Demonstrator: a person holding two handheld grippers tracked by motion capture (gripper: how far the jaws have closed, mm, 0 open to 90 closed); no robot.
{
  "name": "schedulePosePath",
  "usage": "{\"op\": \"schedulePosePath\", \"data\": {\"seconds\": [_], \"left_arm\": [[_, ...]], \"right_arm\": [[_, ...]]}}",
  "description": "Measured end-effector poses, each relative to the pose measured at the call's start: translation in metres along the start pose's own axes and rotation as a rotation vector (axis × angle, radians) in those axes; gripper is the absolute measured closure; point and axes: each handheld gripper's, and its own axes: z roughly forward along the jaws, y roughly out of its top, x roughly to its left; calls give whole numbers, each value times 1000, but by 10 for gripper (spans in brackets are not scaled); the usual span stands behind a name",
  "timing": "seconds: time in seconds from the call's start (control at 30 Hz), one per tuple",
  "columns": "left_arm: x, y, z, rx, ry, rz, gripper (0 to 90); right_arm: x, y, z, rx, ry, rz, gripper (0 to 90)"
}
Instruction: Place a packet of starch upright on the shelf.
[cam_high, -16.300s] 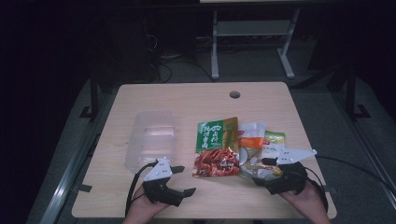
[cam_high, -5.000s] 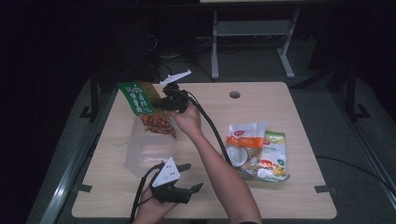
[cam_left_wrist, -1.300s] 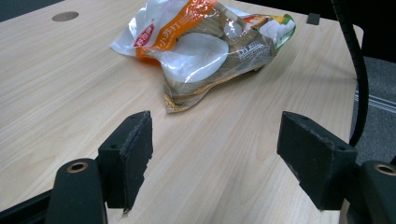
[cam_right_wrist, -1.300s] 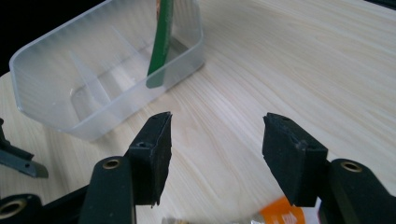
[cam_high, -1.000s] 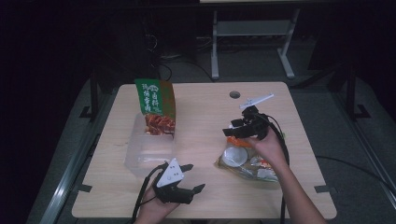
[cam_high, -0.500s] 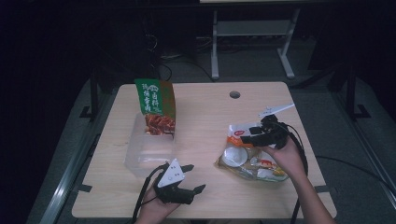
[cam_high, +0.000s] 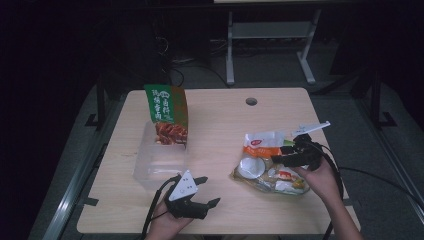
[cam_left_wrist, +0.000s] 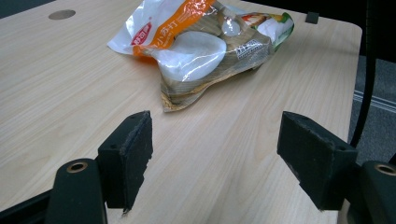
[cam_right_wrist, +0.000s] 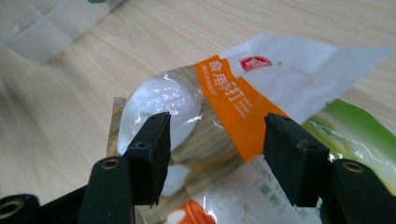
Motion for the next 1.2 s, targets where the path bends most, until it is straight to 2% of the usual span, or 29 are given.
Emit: {"op": "schedulePosePath", "data": {"seconds": [0.07, 0.4, 0.6, 0.8, 0.93, 1.1, 1.2], "left_arm": [[0, 0, 0, 0, 0, -1, 265], [-1, 0, 1, 2, -1, 0, 265], [-1, 0, 1, 3, -3, 2, 265], [1, -1, 1, 1, -6, -8, 262], [0, -1, 1, 0, -8, -10, 255], [1, 0, 2, 8, -13, -10, 255], [1, 0, 3, 5, -19, -16, 255]], "right_arm": [[-2, -3, -2, -1, -5, -6, 410], [-14, -13, 0, 6, -17, 37, 409], [-19, -10, 16, 21, -1, 56, 420], [-21, -4, 32, 44, 18, 54, 464], [-21, -2, 42, 45, 31, 62, 552], [-19, 0, 44, 24, 61, 62, 791], [-16, 0, 43, 12, 72, 41, 885]]}}
